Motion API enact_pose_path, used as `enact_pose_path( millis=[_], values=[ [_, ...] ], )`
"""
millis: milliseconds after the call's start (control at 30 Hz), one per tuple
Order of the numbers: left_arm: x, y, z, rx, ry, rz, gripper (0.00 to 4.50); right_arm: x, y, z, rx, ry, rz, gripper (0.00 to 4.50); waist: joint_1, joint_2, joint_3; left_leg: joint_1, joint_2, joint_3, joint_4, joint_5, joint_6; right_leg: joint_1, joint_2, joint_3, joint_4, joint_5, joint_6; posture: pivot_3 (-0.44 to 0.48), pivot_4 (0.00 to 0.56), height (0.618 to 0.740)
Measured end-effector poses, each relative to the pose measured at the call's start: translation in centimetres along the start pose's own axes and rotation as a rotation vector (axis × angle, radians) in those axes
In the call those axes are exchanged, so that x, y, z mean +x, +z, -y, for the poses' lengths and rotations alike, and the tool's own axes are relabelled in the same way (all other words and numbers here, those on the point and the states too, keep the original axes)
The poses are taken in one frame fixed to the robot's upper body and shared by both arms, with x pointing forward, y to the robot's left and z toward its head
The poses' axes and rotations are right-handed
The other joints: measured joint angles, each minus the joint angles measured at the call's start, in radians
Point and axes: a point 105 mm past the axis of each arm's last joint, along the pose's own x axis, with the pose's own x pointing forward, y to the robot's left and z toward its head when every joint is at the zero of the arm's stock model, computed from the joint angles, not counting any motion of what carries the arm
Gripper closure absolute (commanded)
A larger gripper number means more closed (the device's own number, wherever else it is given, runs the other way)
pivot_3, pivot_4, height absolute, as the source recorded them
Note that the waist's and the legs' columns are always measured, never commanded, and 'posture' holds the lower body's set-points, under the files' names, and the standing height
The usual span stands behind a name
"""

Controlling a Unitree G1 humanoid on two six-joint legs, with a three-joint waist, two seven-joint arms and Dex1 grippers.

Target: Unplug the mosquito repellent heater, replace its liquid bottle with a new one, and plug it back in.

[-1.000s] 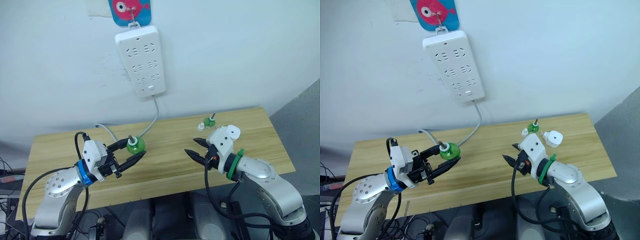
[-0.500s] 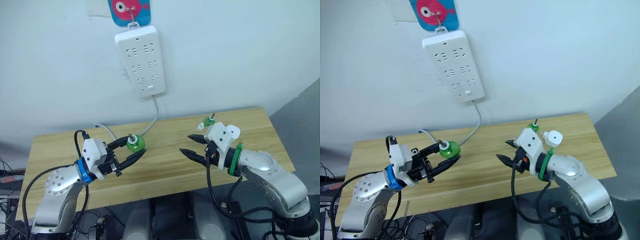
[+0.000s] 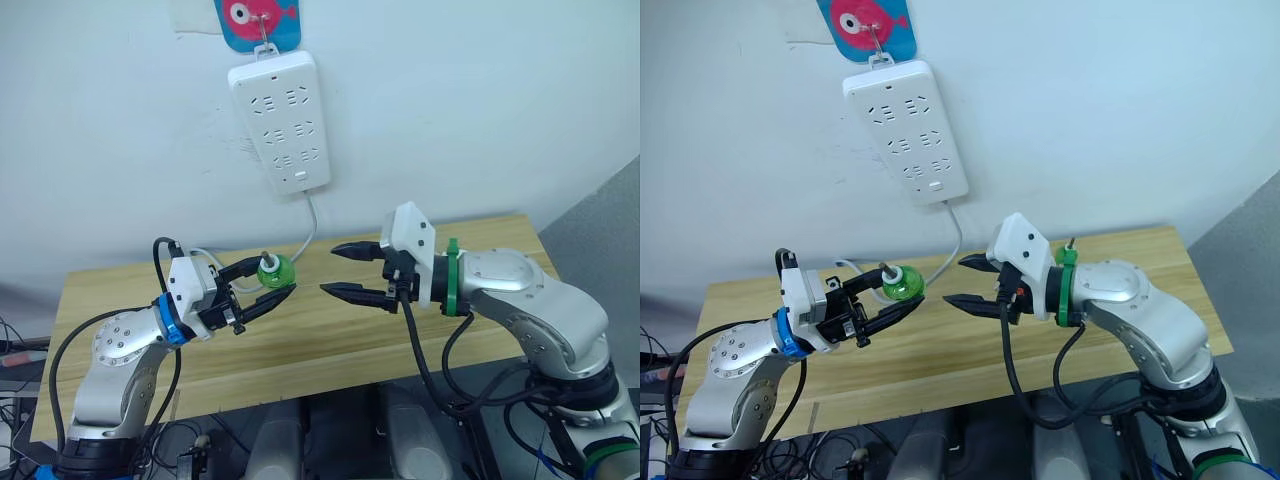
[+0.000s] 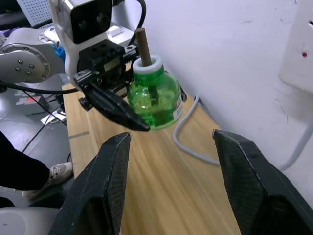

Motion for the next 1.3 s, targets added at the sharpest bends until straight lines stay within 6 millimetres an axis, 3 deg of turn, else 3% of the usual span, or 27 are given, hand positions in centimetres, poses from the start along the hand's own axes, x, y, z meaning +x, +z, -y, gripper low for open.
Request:
enact_pose_path(
  millis=[200, 600, 933, 1300],
  values=[
    [0.5, -0.1, -0.1, -0.008, -0.021, 0.005, 2.28, 1.1, 1.2, -0.4, -0.032, 0.042, 0.044, 1.71, 0.002, 0.000, 0.000, 0.000, 0.000, 0.000, 0.000, 0.000, 0.000, 0.000, 0.000, 0.000, 0.000, 0.000, 0.000, -0.189, 0.322, 0.734],
    [1.1, -0.1, -0.4, -0.008, -0.060, 0.011, 2.28, 2.8, 1.1, -1.8, -0.024, 0.103, 0.064, 1.71, 0.001, 0.000, 0.000, 0.000, 0.000, -0.001, 0.000, 0.000, 0.000, 0.000, 0.000, 0.000, 0.000, 0.000, 0.000, -0.175, 0.349, 0.734],
    [1.1, -0.3, -0.3, -0.022, -0.067, 0.003, 2.28, 3.7, 1.0, -0.5, -0.027, 0.037, 0.067, 1.71, 0.001, 0.001, 0.001, 0.000, 0.000, -0.001, -0.001, 0.000, 0.000, 0.000, 0.000, 0.000, -0.001, 0.000, 0.000, -0.181, 0.356, 0.734],
    [1.4, -0.2, -0.2, -0.024, -0.077, 0.010, 2.28, 4.4, 1.1, -1.1, -0.013, 0.046, 0.072, 1.71, 0.001, 0.001, 0.001, 0.000, 0.000, -0.001, -0.001, 0.000, 0.000, 0.000, -0.001, 0.000, -0.002, 0.000, 0.000, -0.174, 0.360, 0.734]
  ],
)
